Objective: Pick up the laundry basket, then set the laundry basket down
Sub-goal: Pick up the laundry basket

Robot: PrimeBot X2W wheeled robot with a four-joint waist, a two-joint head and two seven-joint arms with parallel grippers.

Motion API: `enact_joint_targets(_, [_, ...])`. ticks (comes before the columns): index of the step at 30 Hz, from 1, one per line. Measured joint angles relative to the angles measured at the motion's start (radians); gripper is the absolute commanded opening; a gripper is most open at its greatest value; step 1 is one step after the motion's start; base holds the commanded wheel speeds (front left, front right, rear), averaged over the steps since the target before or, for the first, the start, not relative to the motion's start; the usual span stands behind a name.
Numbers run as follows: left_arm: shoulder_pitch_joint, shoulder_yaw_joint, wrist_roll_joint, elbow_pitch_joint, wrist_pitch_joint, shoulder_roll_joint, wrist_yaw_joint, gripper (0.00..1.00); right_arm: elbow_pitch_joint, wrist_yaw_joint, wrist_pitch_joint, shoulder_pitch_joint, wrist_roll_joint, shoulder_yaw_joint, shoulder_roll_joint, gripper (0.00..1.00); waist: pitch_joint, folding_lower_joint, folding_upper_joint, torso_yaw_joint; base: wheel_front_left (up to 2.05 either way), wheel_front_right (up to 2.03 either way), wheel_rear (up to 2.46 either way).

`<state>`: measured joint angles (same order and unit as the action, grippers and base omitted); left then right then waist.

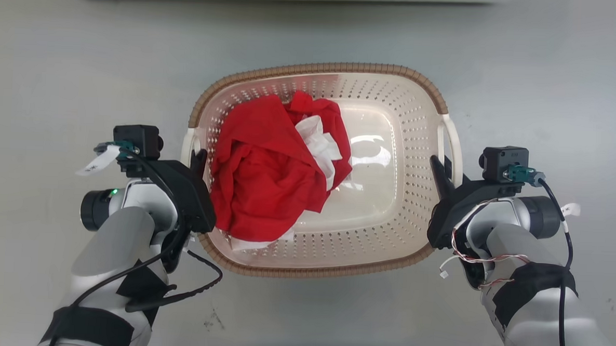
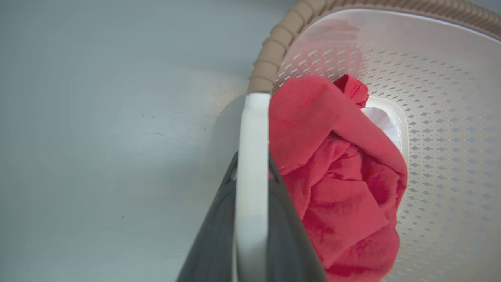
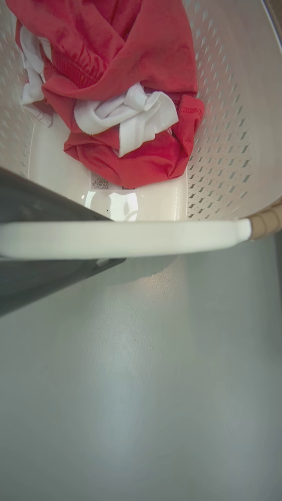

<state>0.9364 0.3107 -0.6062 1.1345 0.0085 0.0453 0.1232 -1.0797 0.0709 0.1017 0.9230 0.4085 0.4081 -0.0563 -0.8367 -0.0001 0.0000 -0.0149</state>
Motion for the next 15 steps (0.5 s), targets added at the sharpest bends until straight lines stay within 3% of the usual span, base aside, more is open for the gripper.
enact_joint_targets(15, [-0.024,0.015,-0.010,0.098,0.029,-0.022,0.009,0.00,-0.096,0.031,-0.041,-0.031,0.066,0.015,0.014,0.00,0.185,-0.0001,0.0000,0.000,0.00,0.00,0.00])
